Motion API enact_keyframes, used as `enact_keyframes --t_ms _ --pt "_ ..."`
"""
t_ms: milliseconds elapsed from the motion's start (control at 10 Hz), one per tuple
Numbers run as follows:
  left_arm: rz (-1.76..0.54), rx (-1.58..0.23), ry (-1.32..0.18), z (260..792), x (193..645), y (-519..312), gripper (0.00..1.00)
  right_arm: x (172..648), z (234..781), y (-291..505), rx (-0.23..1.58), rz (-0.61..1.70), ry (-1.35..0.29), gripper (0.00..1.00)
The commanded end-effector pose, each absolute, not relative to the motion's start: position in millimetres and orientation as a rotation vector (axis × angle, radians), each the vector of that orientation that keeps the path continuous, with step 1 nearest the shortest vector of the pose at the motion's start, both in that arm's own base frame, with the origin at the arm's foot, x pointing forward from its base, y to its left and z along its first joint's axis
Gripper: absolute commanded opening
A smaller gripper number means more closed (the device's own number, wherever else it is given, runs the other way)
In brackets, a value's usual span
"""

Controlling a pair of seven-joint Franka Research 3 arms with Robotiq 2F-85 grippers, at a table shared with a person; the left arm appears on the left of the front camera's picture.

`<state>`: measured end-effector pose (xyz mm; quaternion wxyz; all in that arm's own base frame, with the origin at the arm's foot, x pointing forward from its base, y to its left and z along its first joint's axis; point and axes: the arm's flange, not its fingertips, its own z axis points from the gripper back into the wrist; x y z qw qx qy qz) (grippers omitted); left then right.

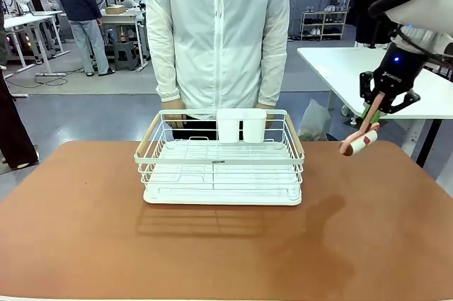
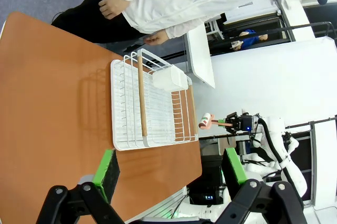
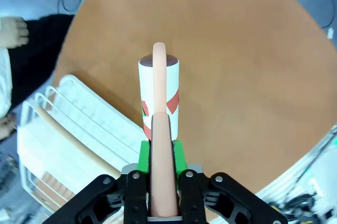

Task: Clean the table.
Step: Place the Lint Roller down when the Dish drying rack is positioned in the middle of the table.

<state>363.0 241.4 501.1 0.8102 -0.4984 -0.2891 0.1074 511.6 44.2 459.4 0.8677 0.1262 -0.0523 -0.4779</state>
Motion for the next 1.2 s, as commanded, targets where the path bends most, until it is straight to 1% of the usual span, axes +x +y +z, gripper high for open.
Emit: enact_keyframes --t_ms 0,300,500,700,1100 --pt "0.221 -1.086 -0.630 502.4 361.5 243.2 1.00 508.6 435.2 56.3 0.355 -1.072 -0.200 0.21" --pt "0.221 -1.086 -0.630 502.4 361.5 243.2 1.00 506.9 401.9 61.8 0.397 -1.154 -0.301 0.21" --pt "0.221 -1.086 -0.630 502.4 361.5 243.2 1.00 508.2 385.9 62.7 0.460 -1.239 -0.316 0.21" --pt "0.221 -1.086 -0.630 502.4 361.5 243.2 1.00 512.3 368.4 59.6 0.475 -1.318 -0.266 0.21" --pt "0.221 -1.086 -0.630 502.4 361.5 243.2 1.00 522.9 340.5 52.8 0.483 -1.394 -0.215 0.21"
